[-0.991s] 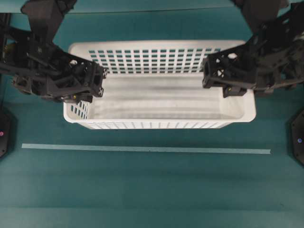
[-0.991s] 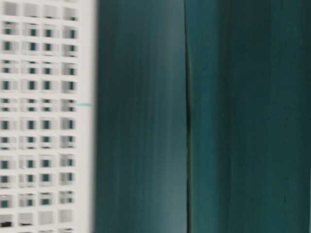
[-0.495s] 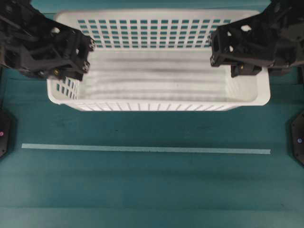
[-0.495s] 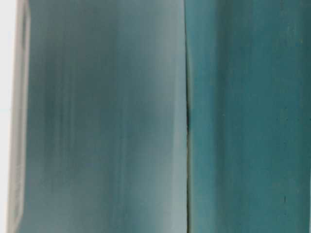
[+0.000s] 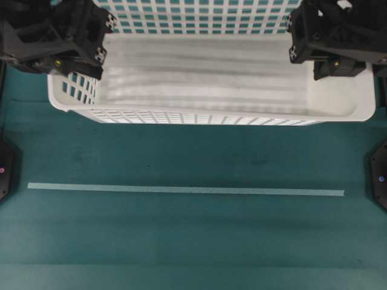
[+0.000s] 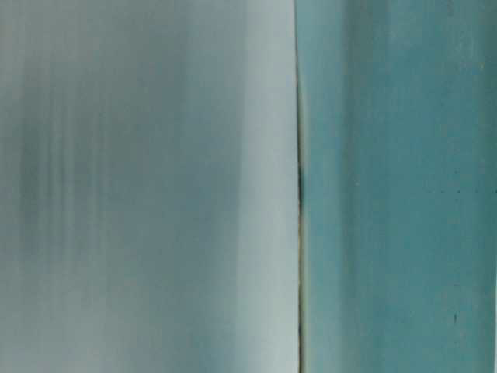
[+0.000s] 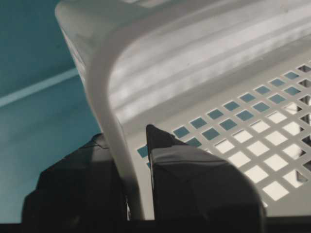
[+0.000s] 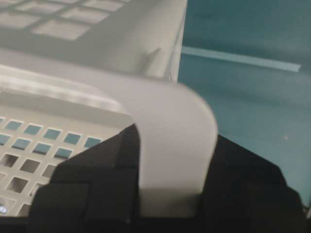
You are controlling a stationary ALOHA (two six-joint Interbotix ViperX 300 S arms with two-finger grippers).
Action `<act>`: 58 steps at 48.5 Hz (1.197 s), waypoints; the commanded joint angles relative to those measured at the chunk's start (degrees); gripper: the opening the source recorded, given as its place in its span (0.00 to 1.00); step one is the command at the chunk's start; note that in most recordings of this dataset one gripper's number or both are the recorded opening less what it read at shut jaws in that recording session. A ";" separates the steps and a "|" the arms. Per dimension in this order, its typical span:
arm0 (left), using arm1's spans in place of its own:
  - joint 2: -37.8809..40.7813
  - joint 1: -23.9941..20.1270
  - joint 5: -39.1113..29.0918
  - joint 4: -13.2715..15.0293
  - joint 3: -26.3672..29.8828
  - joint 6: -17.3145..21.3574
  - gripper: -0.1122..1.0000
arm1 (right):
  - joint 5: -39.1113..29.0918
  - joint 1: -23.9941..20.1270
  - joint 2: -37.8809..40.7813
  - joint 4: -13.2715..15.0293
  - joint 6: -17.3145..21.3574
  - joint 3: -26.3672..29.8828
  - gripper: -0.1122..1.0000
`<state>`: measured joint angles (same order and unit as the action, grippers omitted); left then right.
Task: Lift the white basket with both hands.
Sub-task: 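Lift the basket with both grippers and pull it back toward the robot, then move the held basket forward and lower it toward the table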
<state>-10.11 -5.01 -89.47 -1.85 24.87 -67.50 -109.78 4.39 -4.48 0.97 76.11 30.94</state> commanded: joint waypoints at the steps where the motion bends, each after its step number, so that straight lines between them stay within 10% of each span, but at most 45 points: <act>1: 1.85 1.76 -0.35 0.26 6.86 4.75 0.12 | -2.11 -3.52 5.36 -0.35 -5.45 4.39 0.27; 13: 6.68 2.99 -8.26 0.26 15.73 7.56 0.12 | -8.79 -3.52 10.20 1.85 -8.96 13.10 0.27; 32: 7.82 3.52 -11.51 -0.44 16.96 8.79 0.12 | -9.14 -4.57 10.46 4.92 -9.67 12.22 0.27; 49: 5.71 3.52 -8.61 -1.85 13.80 9.32 0.12 | -10.99 -5.89 9.40 9.76 -9.14 11.69 0.27; 58: 2.02 3.52 -4.22 -1.76 3.52 8.61 0.12 | -10.28 -5.62 9.23 9.84 -9.58 8.26 0.27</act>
<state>-6.68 -3.52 -98.53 -4.04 31.46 -63.19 -121.03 0.53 2.02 11.16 73.21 41.31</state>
